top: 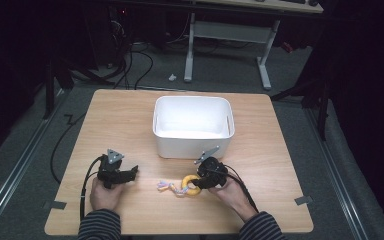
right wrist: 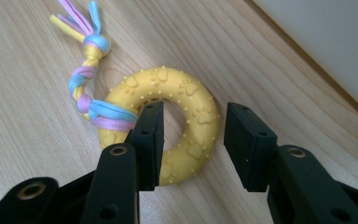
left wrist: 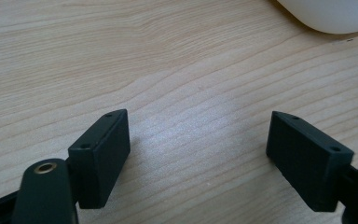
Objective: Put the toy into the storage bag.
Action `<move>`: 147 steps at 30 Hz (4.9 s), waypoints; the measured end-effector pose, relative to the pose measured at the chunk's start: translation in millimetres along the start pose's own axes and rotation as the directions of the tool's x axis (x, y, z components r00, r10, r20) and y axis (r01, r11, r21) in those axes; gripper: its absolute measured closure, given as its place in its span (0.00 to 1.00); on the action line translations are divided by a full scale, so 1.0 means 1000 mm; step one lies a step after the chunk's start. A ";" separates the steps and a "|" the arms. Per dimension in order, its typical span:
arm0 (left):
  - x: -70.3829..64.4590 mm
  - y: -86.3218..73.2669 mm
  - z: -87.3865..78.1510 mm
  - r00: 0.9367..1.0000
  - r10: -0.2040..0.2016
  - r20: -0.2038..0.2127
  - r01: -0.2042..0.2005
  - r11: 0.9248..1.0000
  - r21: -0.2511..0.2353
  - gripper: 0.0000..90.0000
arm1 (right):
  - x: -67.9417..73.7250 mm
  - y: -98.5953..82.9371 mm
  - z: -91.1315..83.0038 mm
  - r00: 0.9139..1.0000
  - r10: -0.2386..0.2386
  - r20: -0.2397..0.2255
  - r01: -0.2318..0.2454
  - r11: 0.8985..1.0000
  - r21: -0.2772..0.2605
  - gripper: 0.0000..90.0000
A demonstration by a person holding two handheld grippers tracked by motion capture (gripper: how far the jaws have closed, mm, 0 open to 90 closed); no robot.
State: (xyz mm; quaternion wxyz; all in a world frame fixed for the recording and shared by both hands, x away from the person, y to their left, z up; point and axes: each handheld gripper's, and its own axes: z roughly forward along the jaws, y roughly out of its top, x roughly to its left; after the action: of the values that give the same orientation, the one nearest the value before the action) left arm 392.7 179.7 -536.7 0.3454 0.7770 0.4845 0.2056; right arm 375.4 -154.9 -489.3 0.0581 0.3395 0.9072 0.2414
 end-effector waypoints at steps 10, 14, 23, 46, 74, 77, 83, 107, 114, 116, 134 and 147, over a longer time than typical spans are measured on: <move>0.000 0.000 0.000 1.000 0.005 0.002 -0.005 1.000 0.002 0.24 | 0.002 0.003 0.012 0.999 -0.022 0.029 0.020 0.998 0.063 0.68; 0.000 0.000 0.000 1.000 0.007 0.001 -0.007 1.000 0.002 0.24 | 0.009 0.005 0.016 0.997 -0.047 0.069 0.042 0.997 0.072 0.71; 0.000 0.000 0.000 1.000 0.003 0.001 -0.003 1.000 0.001 0.25 | 0.010 0.002 0.015 0.995 -0.056 0.077 0.052 0.997 0.052 0.74; 0.000 0.000 0.000 1.000 0.000 0.002 0.000 1.000 -0.001 0.25 | -0.006 -0.014 -0.021 0.997 0.019 0.073 -0.016 0.999 -0.048 0.75; 0.000 0.000 0.000 1.000 -0.006 -0.009 0.006 1.000 -0.001 0.26 | -0.012 -0.016 -0.107 1.000 0.009 0.025 -0.004 0.981 -0.196 0.76; 0.000 0.000 0.000 1.000 -0.008 -0.010 0.008 1.000 -0.001 0.25 | -0.015 -0.013 -0.119 0.999 0.013 0.037 -0.006 0.981 -0.196 0.76; 0.000 0.000 0.000 1.000 -0.007 -0.009 0.007 1.000 -0.001 0.25 | -0.020 -0.007 -0.140 0.999 0.020 0.050 -0.008 0.975 -0.221 0.76; 0.000 0.000 0.000 1.000 -0.007 -0.007 0.007 1.000 0.000 0.25 | -0.042 0.045 -0.176 0.993 0.053 0.101 -0.025 0.964 -0.263 0.76; 0.000 0.000 0.000 1.000 -0.007 -0.007 0.007 1.000 -0.001 0.25 | -0.057 0.059 -0.172 0.988 0.086 0.129 -0.049 0.962 -0.270 0.76; 0.000 0.000 0.000 1.000 -0.006 -0.007 0.006 1.000 -0.001 0.25 | -0.062 0.064 -0.169 0.985 0.093 0.146 -0.052 0.964 -0.261 0.76; 0.001 0.000 0.000 1.000 -0.006 -0.006 0.006 1.000 -0.001 0.25 | -0.081 0.101 -0.134 0.972 0.143 0.188 -0.105 0.974 -0.203 0.76; 0.001 0.000 0.000 1.000 -0.010 -0.009 0.010 1.000 -0.001 0.26 | -0.086 0.109 -0.114 0.969 0.140 0.203 -0.110 0.982 -0.152 0.76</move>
State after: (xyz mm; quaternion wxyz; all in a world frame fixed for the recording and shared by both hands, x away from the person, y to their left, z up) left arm 393.0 180.7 -536.7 0.3447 0.7734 0.4898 0.2075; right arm 474.6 -184.1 -342.3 0.1629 0.4151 0.8534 0.2699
